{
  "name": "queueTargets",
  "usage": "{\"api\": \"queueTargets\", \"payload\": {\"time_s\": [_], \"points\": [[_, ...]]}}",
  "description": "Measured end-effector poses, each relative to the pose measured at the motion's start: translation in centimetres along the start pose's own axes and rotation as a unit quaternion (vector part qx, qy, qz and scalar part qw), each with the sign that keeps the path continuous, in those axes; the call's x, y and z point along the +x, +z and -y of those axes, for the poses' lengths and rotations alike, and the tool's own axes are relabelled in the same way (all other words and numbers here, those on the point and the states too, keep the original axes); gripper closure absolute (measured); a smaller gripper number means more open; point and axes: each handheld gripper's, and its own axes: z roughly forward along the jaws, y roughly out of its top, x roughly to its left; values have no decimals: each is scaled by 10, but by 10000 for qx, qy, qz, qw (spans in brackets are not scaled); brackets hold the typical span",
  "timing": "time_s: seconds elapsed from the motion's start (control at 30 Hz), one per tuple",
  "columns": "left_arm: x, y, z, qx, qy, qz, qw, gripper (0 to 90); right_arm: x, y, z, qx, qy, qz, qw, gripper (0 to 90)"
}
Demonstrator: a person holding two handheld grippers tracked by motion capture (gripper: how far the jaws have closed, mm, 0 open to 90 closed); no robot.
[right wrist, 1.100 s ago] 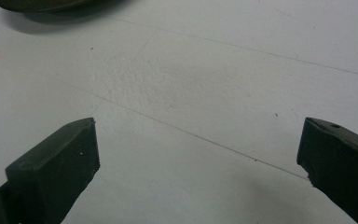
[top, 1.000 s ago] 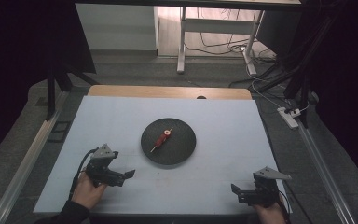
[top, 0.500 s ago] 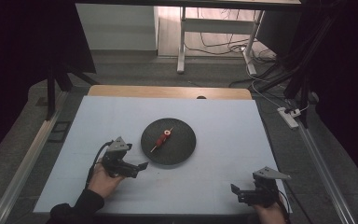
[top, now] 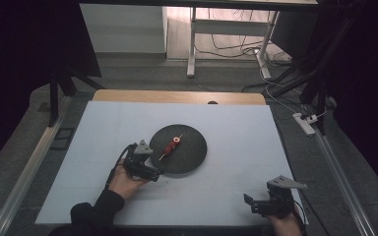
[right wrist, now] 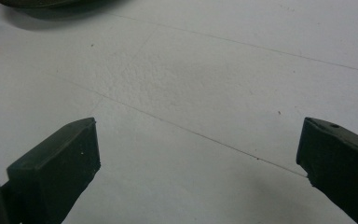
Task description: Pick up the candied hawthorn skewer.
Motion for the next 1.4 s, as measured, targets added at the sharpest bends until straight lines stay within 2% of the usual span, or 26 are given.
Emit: {"api": "queueTargets", "payload": {"time_s": [0.13,0.17,0.27,0.33,0.4,0.47,0.5,0.67,0.9,0.97,1.0,1.07,1.1,1.2,1.4], "points": [[-1,7,-5,102,111,-228,9996,55,0,0,0,8,-5,-6,10000,0],[0,7,-6,103,115,-237,9996,134,0,0,0,10,1,0,10000,0],[1,7,-9,159,147,-236,9995,239,0,0,0,-6,28,3,10000,0],[0,9,-10,222,195,-311,9991,299,0,0,0,5,22,4,10000,0],[0,11,-12,267,169,-345,9989,365,0,0,0,7,16,3,10000,0],[1,12,-13,326,17,-283,9991,439,0,0,0,-1,23,3,10000,0],[0,12,-14,356,5,-291,9989,477,0,1,0,-11,31,4,10000,0],[-3,12,-16,426,80,-398,9983,626,-1,1,0,-1,39,10,10000,0],[-4,16,-14,514,31,-450,9977,766,-1,1,0,11,38,7,10000,0],[-4,16,-14,515,29,-438,9977,836,-1,1,0,19,35,8,10000,0],[-3,15,-14,530,33,-501,9973,859,-1,1,0,11,39,6,10000,0],[-3,15,-14,526,28,-452,9976,880,-1,1,0,12,38,7,10000,0],[-1,15,-14,529,-101,-406,9977,884,-1,1,0,13,36,5,10000,0],[1,15,-14,517,-197,-321,9980,890,-1,1,0,24,35,3,10000,0],[4,13,-12,389,-232,-179,9988,894,-1,1,0,28,38,-3,10000,0]]}}
